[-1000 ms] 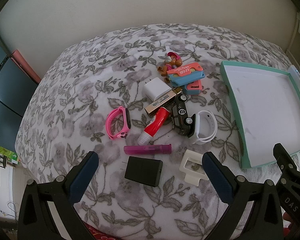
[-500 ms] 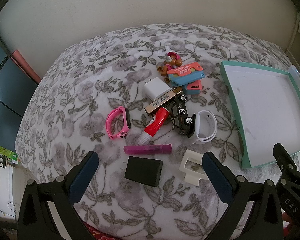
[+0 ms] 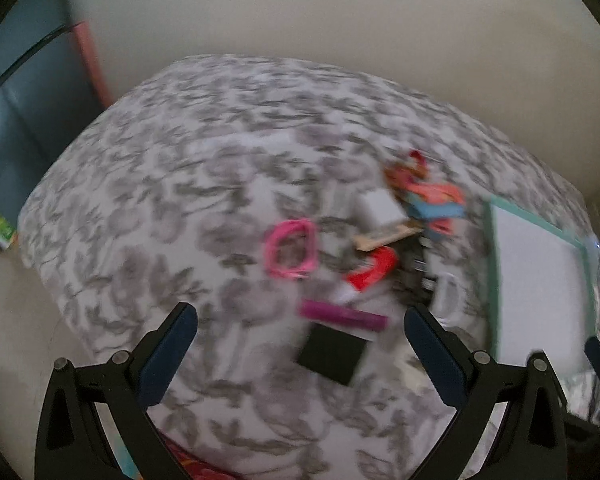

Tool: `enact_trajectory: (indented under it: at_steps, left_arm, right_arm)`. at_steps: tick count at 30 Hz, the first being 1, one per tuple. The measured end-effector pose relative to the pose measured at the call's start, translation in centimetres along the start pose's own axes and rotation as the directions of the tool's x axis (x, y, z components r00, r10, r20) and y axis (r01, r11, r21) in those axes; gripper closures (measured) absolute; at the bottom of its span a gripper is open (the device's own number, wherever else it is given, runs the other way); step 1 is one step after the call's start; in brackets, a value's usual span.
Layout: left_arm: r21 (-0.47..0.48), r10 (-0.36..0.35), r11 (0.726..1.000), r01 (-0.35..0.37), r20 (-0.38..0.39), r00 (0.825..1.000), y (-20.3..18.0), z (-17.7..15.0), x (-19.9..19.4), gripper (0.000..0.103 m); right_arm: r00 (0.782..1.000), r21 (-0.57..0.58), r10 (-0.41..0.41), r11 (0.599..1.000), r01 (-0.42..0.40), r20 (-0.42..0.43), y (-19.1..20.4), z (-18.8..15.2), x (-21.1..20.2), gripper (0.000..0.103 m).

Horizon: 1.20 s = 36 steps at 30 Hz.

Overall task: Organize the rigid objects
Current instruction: 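Grasp the black charger with the left gripper while the right gripper grasps the white plastic frame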

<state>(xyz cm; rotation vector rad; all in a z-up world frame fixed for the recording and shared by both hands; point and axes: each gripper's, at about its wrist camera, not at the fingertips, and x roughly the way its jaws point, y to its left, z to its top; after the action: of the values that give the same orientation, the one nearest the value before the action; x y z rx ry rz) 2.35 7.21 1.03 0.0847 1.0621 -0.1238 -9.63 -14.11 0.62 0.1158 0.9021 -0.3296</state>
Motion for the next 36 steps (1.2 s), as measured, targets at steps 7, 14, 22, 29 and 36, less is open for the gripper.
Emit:
enact_trajectory:
  at_steps: [7, 14, 22, 29, 36]
  left_arm:
    - [-0.058, -0.024, 0.998, 0.017, -0.111, 0.994, 2.1, -0.2, 2.6, 0.0]
    - [-0.028, -0.057, 0.998, 0.052, -0.247, 0.967, 0.8, -0.9, 5.6, 0.0]
    - [0.021, -0.066, 0.997, 0.077, -0.34, 0.938, -1.0, -1.8, 7.6, 0.001]
    - [0.043, -0.055, 0.996, 0.08, -0.411, 0.91, -2.4, -2.5, 9.8, 0.013]
    - [0.066, -0.019, 0.996, 0.054, -0.445, 0.895, -4.1, -3.7, 12.6, 0.019]
  right_arm:
    - [0.986, -0.144, 0.151, 0.976, -0.16, -0.071, 4.0, 0.5, 1.2, 0.0]
    - [0.951, -0.198, 0.231, 0.942, -0.272, -0.206, 7.2, -0.1, 3.8, 0.0]
    - [0.933, -0.245, 0.211, 0.926, -0.286, -0.293, 9.1, -1.3, 6.5, 0.007]
    - [0.926, -0.251, 0.18, 0.929, -0.271, -0.331, 9.5, -1.7, 8.2, 0.013]
    - [0.921, -0.262, 0.147, 0.932, -0.252, -0.362, 9.9, -2.2, 9.9, 0.013]
